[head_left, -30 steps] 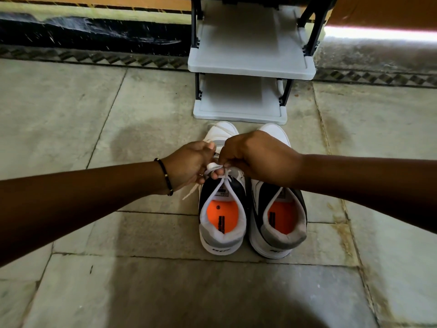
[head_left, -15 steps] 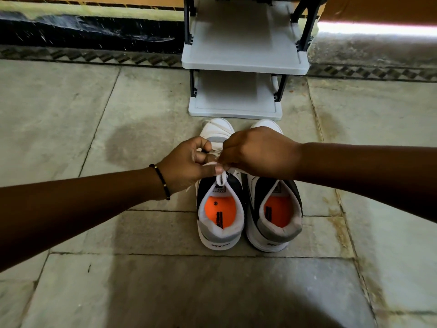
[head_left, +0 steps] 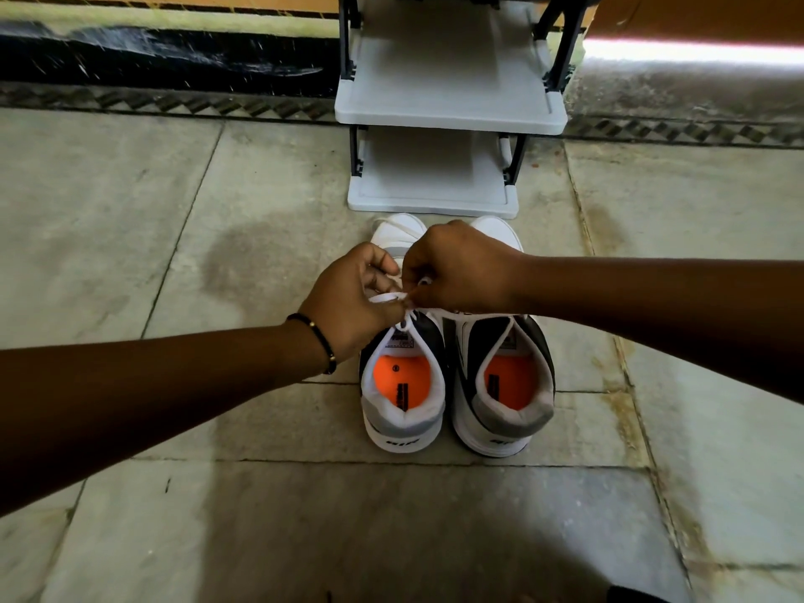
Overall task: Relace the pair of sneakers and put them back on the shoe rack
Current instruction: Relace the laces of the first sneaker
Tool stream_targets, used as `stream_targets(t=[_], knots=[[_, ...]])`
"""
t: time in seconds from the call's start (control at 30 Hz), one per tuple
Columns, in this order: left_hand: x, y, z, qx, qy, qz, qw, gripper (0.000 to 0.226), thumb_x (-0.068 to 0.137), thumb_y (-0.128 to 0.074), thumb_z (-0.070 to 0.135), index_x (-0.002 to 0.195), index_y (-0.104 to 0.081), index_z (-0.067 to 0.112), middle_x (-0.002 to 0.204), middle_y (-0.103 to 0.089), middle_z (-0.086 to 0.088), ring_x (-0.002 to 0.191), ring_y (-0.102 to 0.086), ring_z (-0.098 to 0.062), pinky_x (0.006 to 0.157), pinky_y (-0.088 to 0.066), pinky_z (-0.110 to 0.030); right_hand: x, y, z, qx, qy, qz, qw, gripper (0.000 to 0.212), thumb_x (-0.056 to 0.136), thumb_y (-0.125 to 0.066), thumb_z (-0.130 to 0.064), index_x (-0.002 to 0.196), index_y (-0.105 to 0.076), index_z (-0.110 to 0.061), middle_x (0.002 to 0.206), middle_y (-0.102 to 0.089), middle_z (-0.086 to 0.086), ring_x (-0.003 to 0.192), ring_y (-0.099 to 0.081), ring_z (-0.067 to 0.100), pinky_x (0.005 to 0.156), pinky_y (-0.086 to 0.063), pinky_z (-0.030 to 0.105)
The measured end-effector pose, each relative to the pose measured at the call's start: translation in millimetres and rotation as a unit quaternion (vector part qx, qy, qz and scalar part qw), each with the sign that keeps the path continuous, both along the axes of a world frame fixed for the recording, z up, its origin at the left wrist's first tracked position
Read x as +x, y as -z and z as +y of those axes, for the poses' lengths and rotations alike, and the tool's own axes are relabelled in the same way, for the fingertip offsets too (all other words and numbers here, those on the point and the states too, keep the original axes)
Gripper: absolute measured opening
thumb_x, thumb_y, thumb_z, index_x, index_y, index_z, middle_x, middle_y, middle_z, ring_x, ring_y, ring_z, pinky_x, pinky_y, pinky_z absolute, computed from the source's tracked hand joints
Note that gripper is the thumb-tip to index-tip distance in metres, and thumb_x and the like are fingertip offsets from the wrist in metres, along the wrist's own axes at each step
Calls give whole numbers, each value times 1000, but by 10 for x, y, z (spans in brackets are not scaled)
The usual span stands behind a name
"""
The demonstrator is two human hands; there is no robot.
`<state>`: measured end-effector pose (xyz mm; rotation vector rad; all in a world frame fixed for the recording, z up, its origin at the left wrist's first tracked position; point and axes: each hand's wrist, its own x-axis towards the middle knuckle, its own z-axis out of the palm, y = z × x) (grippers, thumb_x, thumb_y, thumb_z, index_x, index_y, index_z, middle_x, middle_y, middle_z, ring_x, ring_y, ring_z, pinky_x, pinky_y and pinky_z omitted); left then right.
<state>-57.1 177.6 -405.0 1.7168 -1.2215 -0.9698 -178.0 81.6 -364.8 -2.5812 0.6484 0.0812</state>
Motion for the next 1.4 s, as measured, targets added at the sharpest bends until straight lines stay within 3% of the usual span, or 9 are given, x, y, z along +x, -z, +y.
stream_targets(t=[0.23, 0.4, 0.53, 0.67, 0.87, 1.0, 1.1, 1.27, 1.4], knots=[[-29, 65, -28, -29, 39, -89, 995, 21, 77, -64, 8, 94, -55, 17, 76, -57, 7, 63, -53, 4, 59, -39, -4, -20, -31, 36, 114, 78, 39, 990, 14, 79, -64, -14, 66, -64, -14, 45, -53, -3, 28, -47, 0, 41, -39, 9], [-12, 70, -69, -10, 79, -136, 988, 19, 85, -49, 4, 100, -62, 6, 94, -67, -8, 83, -58, -16, 67, -41, -8, -18, -41, 64, 120, 112, 12, 986, 11, 78, -67, -18, 77, -72, -8, 49, -55, -3, 35, -50, 0, 46, -42, 13], [52, 60, -100, 19, 75, -133, 988, 25, 84, -44, -2, 98, -62, 8, 83, -60, -2, 72, -52, -11, 61, -41, -6, -2, -30, 103, 137, 127, -8, 982, 13, 79, -69, -19, 81, -73, -6, 49, -53, -6, 35, -50, -7, 56, -45, 22], [46, 42, -95, 57, 72, -65, 994, 20, 87, -47, 1, 98, -63, 8, 83, -62, -4, 63, -53, -2, 61, -44, -17, 9, 6, 126, 101, 118, -12, 988, 16, 79, -67, -21, 83, -72, -6, 55, -57, -2, 43, -52, 6, 59, -47, 24], [24, -129, -71, 95, 56, 32, 993, 20, 86, -53, -1, 105, -58, 1, 74, -60, 3, 46, -56, 10, 42, -39, -3, -37, 34, 99, 52, 109, -18, 993, 14, 77, -70, -23, 82, -71, -10, 55, -45, -12, 53, -43, 3, 43, -33, 4], [105, -264, -96, 165, 58, 88, 981, 33, 83, -49, -9, 111, -56, 7, 81, -61, -3, 63, -59, -7, 45, -43, -13, -31, 34, 111, 15, 85, -31, 996, 12, 76, -67, -20, 78, -67, -8, 61, -53, -2, 62, -49, 15, 52, -35, 21], [180, -322, -124, 218, 37, 63, 973, 15, 88, -52, 16, 97, -63, 21, 82, -63, 2, 74, -58, -8, 62, -43, -23, -50, 21, 135, -7, 57, -35, 998, 11, 77, -65, -21, 77, -66, -11, 71, -64, 6, 67, -51, 17, 60, -44, 31], [183, -284, -100, 199, 44, 46, 978, 40, 80, -65, 12, 118, -52, 12, 80, -63, 5, 70, -58, -5, 54, -44, -18, -70, -71, 225, -50, 16, -9, 999, 11, 83, -59, -26, 74, -55, -20, 62, -45, -6, 65, -44, 17, 57, -36, 27], [157, -348, -127, 149, 18, 56, 987, 41, 74, -67, -4, 111, -53, 5, 72, -62, -2, 46, -58, 6, 38, -37, -5, -103, -93, 251, -69, 11, 17, 997, 15, 86, -56, -25, 86, -63, -12, 69, -50, 0, 67, -44, 19, 46, -28, 22]])
